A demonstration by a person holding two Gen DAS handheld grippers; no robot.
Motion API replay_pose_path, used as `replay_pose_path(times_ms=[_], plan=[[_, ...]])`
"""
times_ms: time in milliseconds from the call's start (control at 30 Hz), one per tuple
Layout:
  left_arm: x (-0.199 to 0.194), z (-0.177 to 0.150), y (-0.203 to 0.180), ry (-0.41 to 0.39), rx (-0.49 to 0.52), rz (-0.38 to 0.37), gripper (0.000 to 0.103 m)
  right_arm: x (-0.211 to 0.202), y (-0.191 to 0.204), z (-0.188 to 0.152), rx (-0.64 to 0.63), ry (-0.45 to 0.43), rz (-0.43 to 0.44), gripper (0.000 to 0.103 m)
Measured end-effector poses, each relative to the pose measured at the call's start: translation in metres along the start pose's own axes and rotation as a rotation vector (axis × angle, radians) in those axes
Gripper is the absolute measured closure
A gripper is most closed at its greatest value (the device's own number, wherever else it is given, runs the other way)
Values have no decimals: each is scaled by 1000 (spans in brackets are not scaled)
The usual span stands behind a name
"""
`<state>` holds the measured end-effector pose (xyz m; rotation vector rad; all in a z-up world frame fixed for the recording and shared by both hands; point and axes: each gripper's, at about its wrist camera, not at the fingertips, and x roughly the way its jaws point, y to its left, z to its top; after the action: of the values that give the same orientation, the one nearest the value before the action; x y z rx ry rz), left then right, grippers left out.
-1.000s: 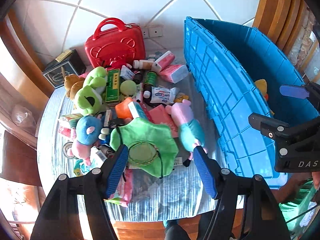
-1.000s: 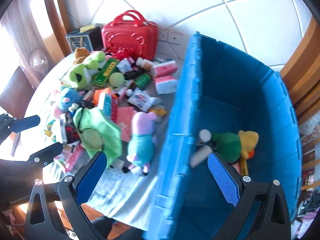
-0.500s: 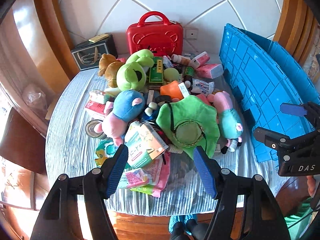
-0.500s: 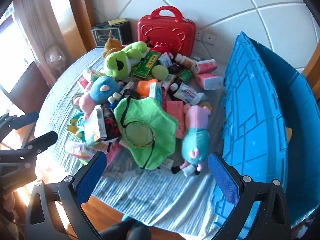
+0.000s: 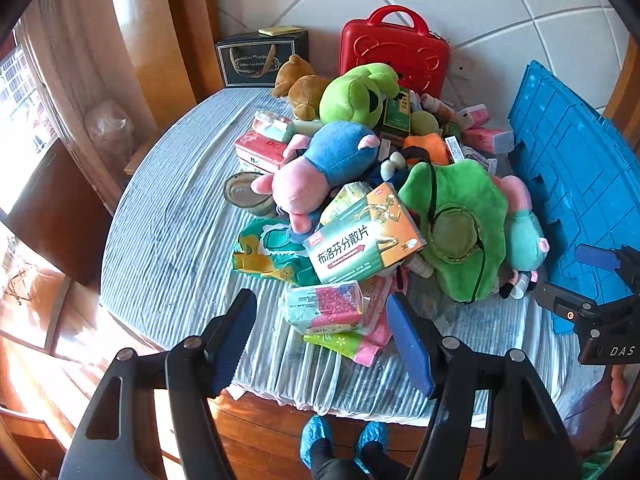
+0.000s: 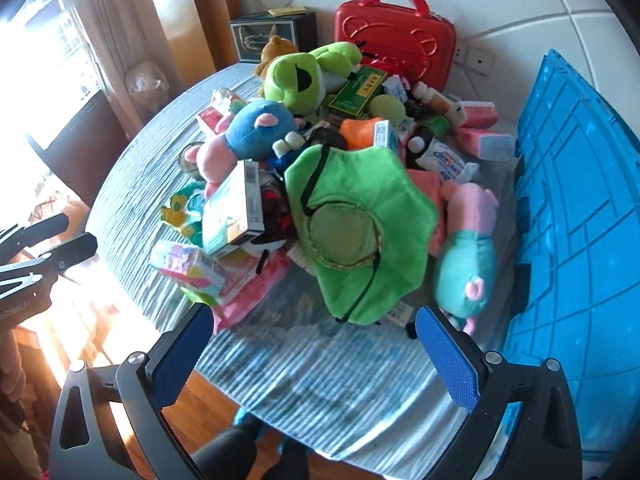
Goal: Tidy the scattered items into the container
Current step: 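Move both tools back to the pile toward the medicine boxes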
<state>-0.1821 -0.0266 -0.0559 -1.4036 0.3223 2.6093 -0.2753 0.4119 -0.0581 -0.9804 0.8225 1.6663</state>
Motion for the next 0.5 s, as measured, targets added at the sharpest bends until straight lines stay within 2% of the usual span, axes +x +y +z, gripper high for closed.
replay_pose_path(times_ms=[100, 200, 333, 500], plan=[[18, -10, 13, 11, 9, 3, 36, 19, 14, -5, 5, 31, 18, 0], [37, -18, 26, 27, 33, -27, 36, 37, 28, -9, 29, 51, 22, 0], [62, -24, 37, 39, 137, -64, 36, 59, 42, -14, 112, 67, 30, 0], [87, -26, 44, 49, 260, -152, 36, 82, 58, -26, 211, 98, 6, 0]])
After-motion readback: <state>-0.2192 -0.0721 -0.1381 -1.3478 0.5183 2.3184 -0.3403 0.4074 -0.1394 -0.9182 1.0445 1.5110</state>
